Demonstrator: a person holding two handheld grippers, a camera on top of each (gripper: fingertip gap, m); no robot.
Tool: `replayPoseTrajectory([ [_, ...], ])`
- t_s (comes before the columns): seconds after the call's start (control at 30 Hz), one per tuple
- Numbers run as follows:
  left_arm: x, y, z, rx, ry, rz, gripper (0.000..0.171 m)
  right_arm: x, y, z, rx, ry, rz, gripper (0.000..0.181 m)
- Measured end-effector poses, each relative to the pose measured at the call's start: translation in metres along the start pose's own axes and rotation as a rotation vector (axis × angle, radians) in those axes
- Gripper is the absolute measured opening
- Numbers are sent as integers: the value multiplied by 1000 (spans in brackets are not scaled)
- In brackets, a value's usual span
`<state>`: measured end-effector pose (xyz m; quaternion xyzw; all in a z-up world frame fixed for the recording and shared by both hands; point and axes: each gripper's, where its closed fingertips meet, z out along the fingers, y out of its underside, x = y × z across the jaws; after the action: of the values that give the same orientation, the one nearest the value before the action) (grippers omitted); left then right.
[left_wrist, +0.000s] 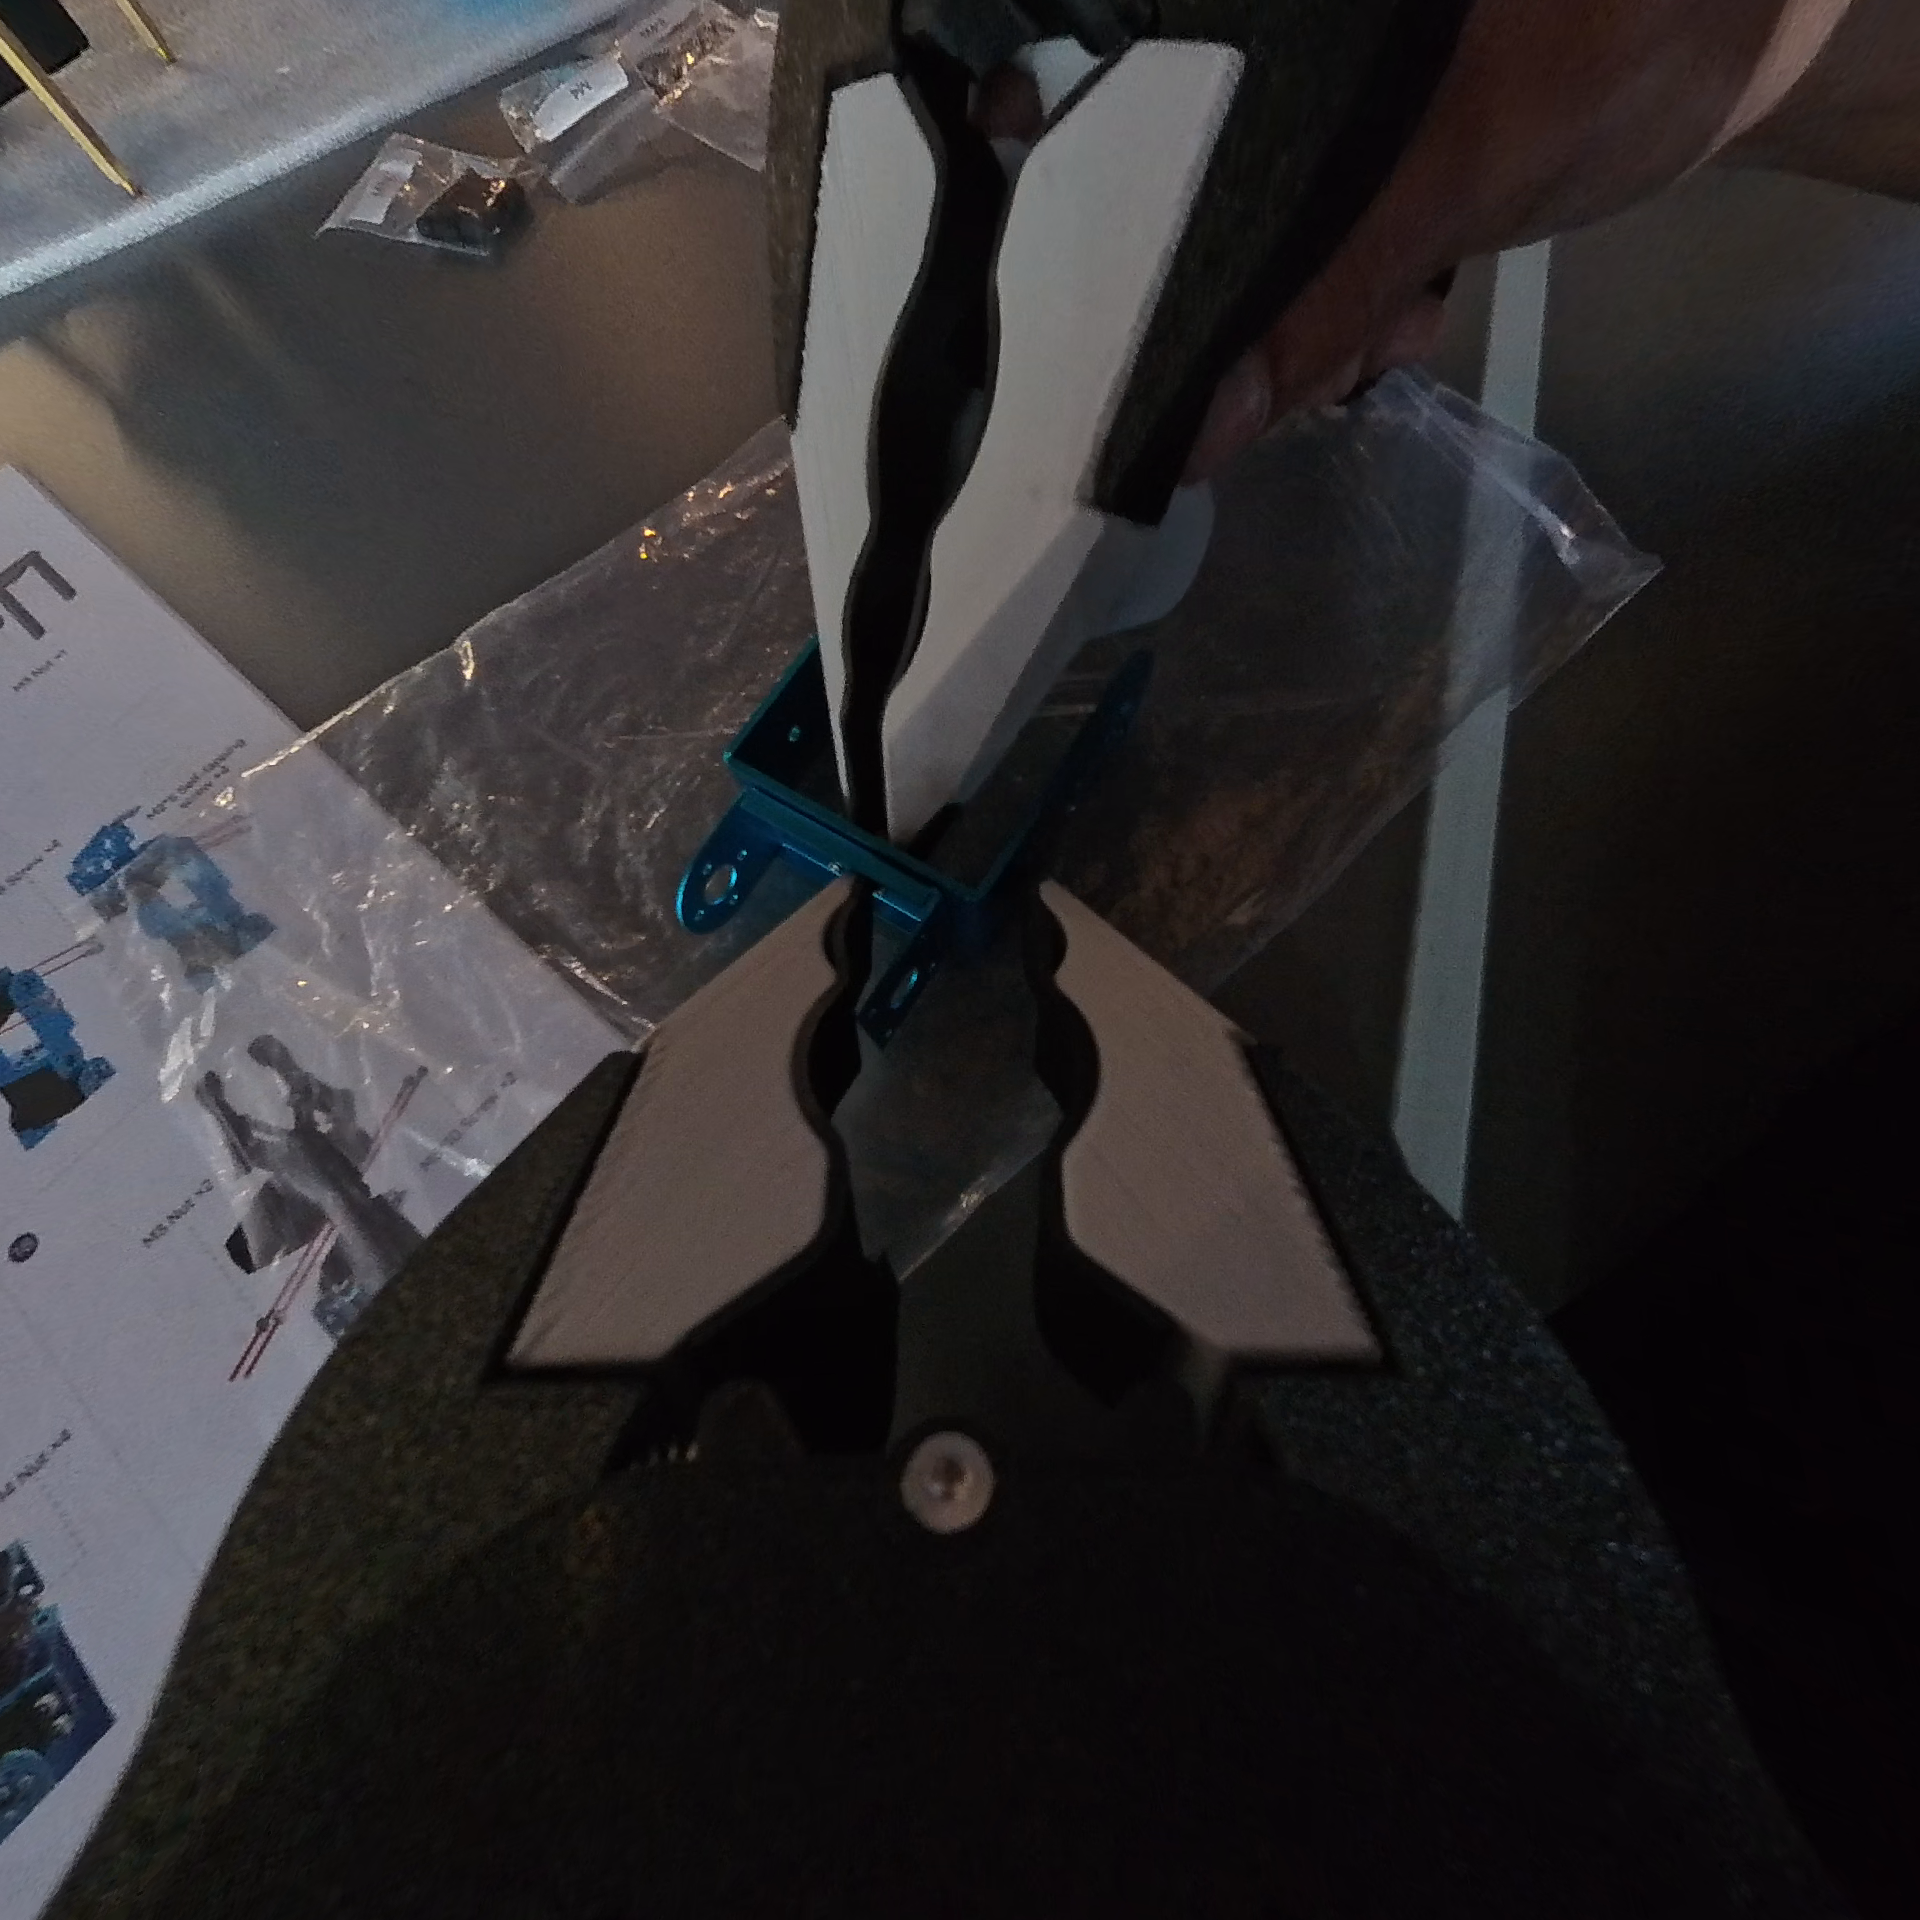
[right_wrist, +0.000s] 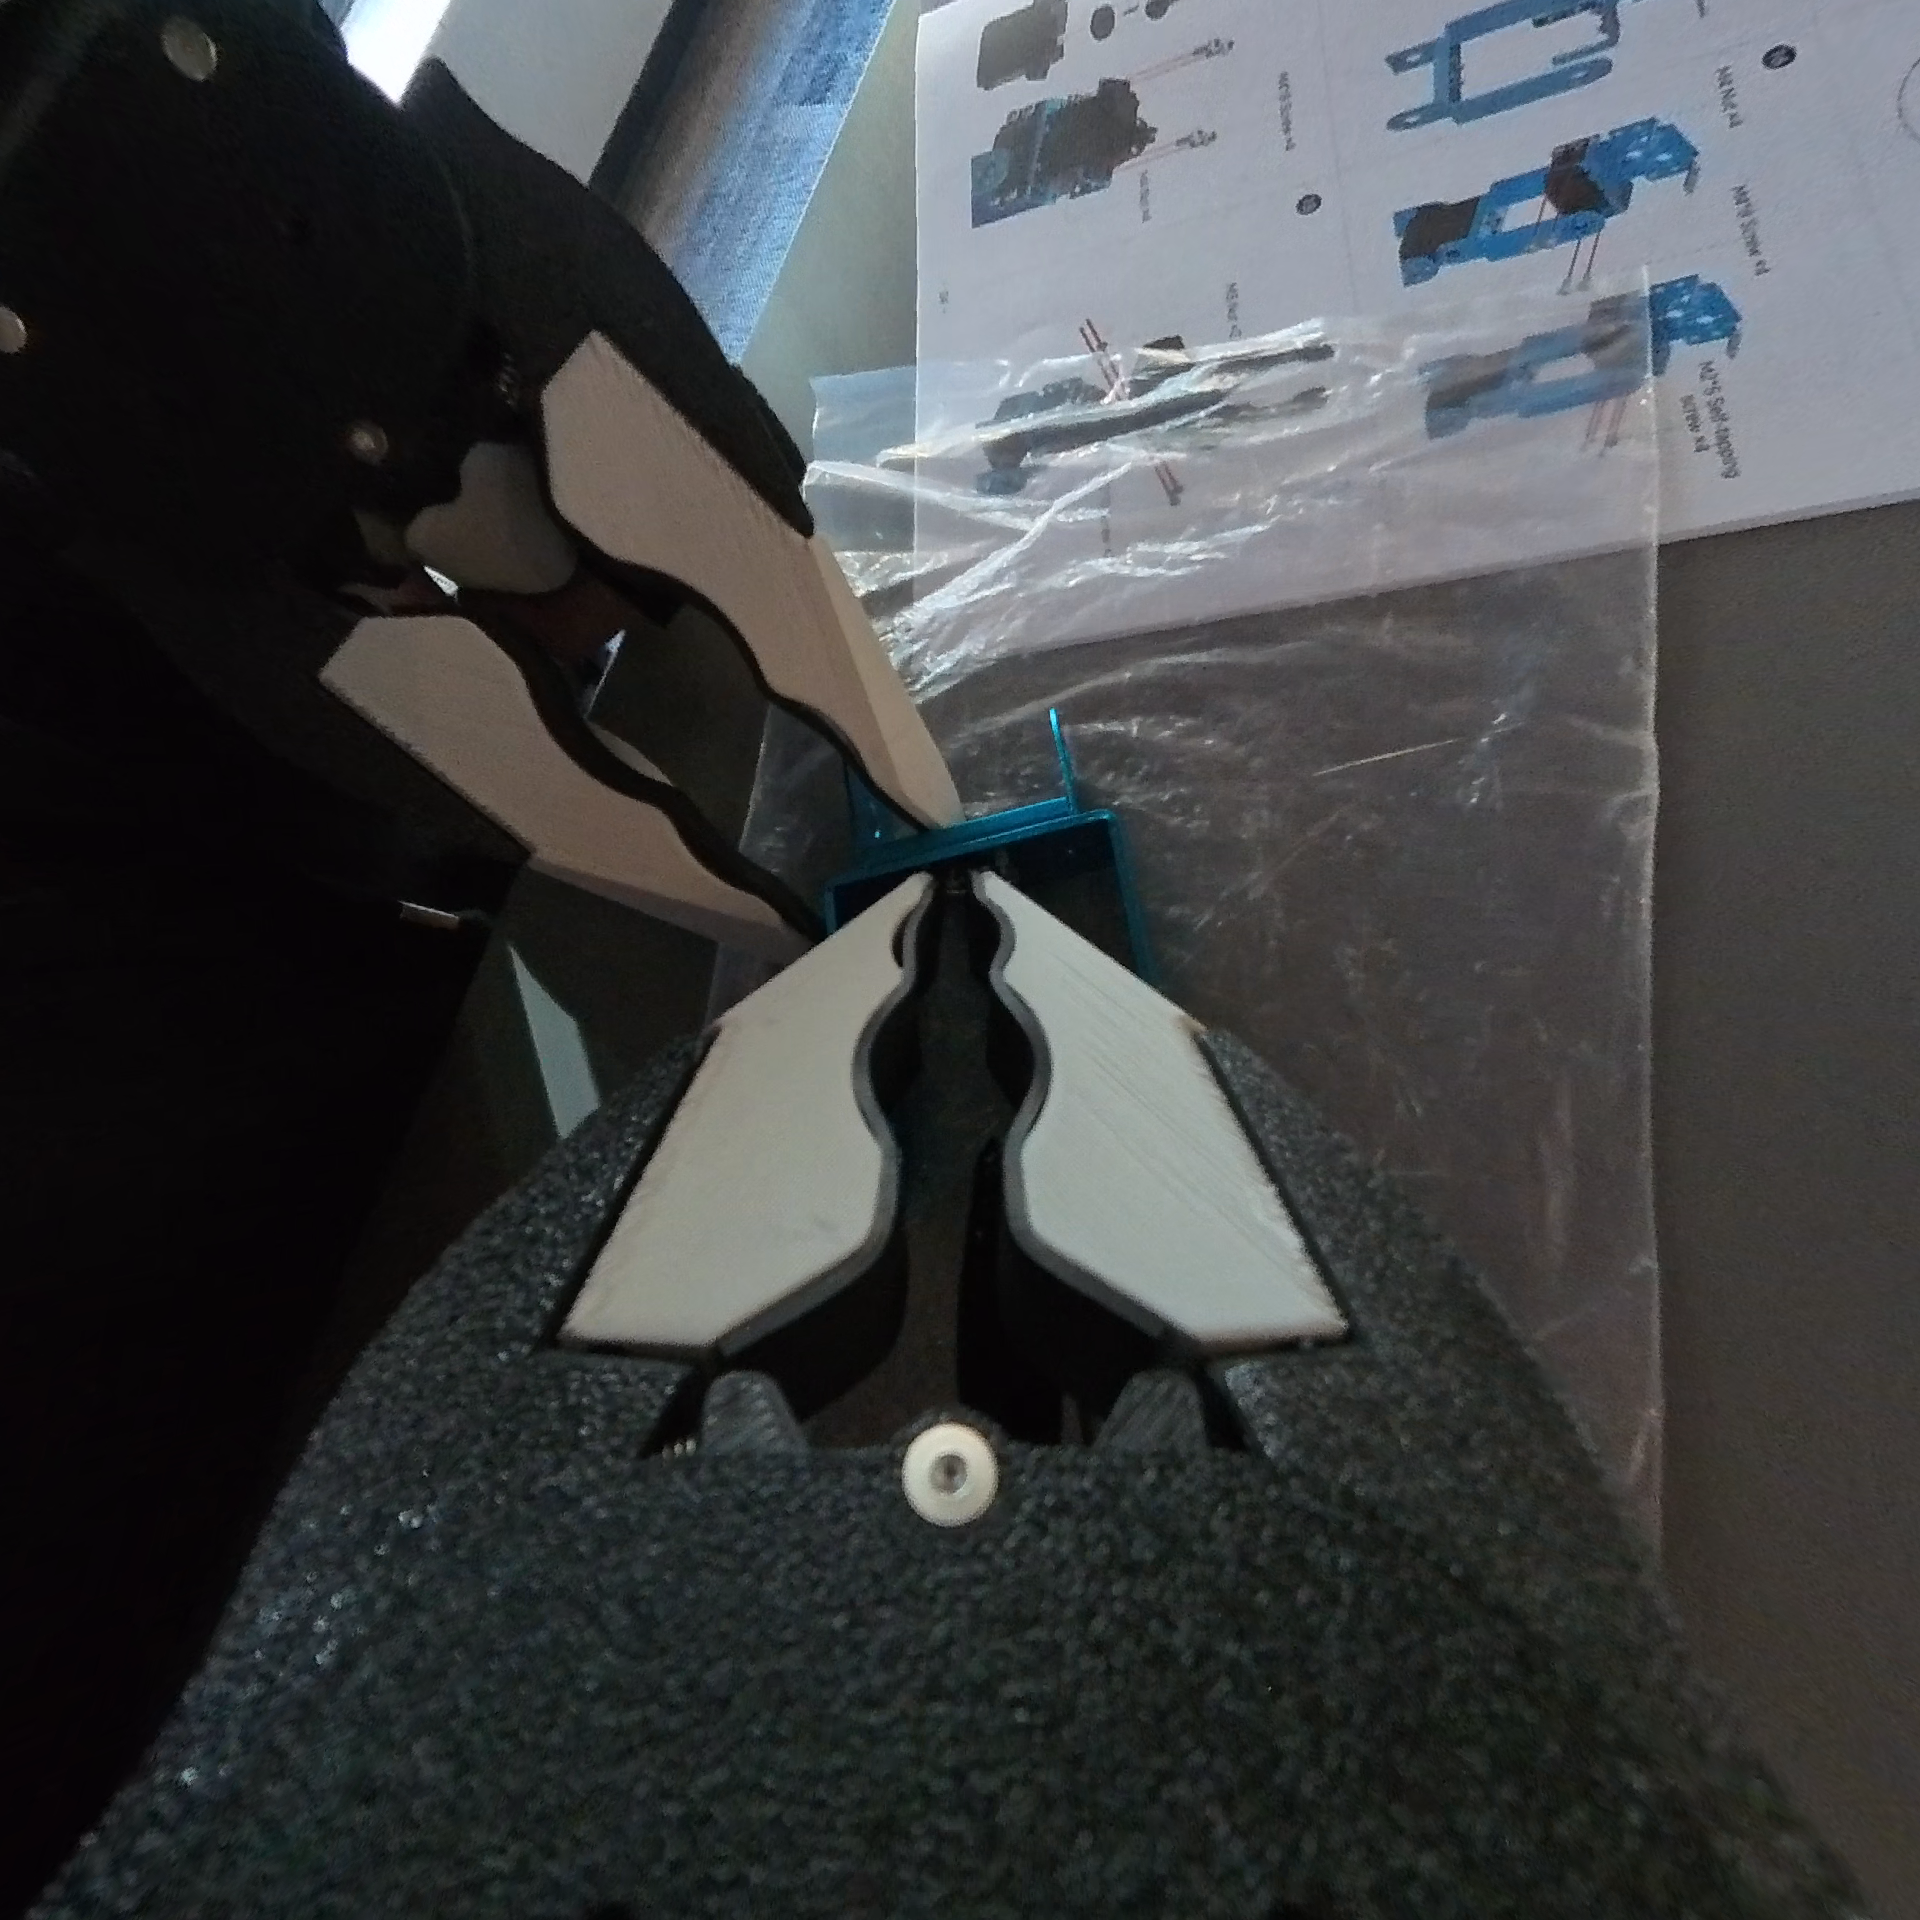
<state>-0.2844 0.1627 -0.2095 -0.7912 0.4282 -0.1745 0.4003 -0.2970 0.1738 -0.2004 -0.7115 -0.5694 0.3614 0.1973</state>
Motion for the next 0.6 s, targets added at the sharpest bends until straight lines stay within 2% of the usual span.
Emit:
replayPoseTrajectory([
  [0.6,0,1,-1,-1,0,2,27,-2,-5,-6,28,-13,6,6],
])
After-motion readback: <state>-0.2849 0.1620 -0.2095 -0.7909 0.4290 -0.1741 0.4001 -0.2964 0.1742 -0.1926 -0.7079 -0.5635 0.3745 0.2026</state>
